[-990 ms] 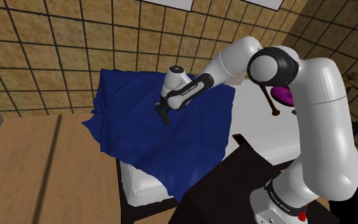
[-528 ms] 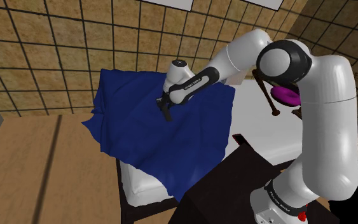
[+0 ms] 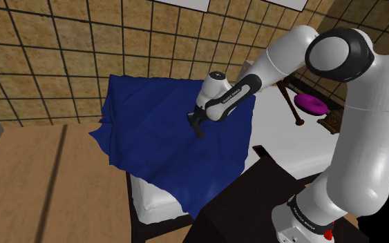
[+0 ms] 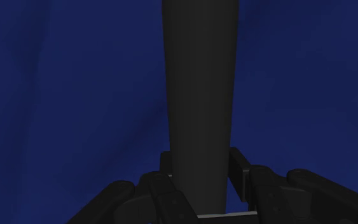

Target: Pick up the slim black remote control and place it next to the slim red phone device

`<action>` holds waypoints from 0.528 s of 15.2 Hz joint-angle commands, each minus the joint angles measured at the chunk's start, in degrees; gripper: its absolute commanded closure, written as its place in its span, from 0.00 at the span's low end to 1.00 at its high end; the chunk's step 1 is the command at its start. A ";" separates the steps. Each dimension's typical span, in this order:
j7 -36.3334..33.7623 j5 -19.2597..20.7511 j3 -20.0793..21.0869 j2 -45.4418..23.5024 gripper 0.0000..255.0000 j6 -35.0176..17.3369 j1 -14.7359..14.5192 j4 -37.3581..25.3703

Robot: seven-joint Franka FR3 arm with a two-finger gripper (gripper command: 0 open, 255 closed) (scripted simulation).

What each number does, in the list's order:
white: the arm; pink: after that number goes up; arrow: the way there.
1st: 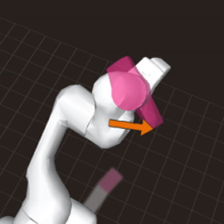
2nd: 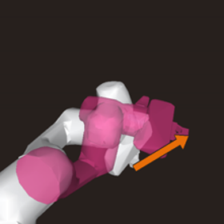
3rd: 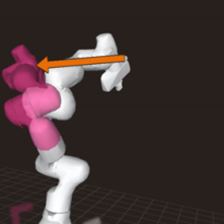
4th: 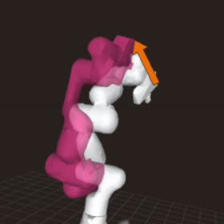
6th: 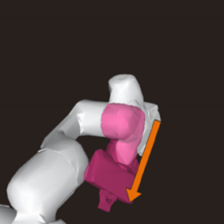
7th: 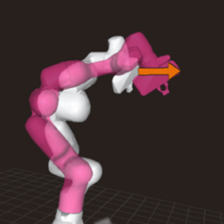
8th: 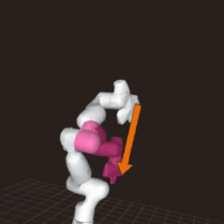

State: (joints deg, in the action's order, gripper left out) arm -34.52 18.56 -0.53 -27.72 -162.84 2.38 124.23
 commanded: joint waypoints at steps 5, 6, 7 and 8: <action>2.32 2.24 -2.11 7.09 1.00 -7.06 3.25 13.49; 2.85 2.66 -2.53 8.18 1.00 -8.13 3.89 15.53; 3.41 3.11 -2.97 9.24 1.00 -9.18 4.55 17.53; 4.00 3.59 -3.44 10.28 1.00 -10.21 5.24 19.48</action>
State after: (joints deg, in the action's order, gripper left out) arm -31.27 21.80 -3.65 -18.44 -172.09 6.82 141.92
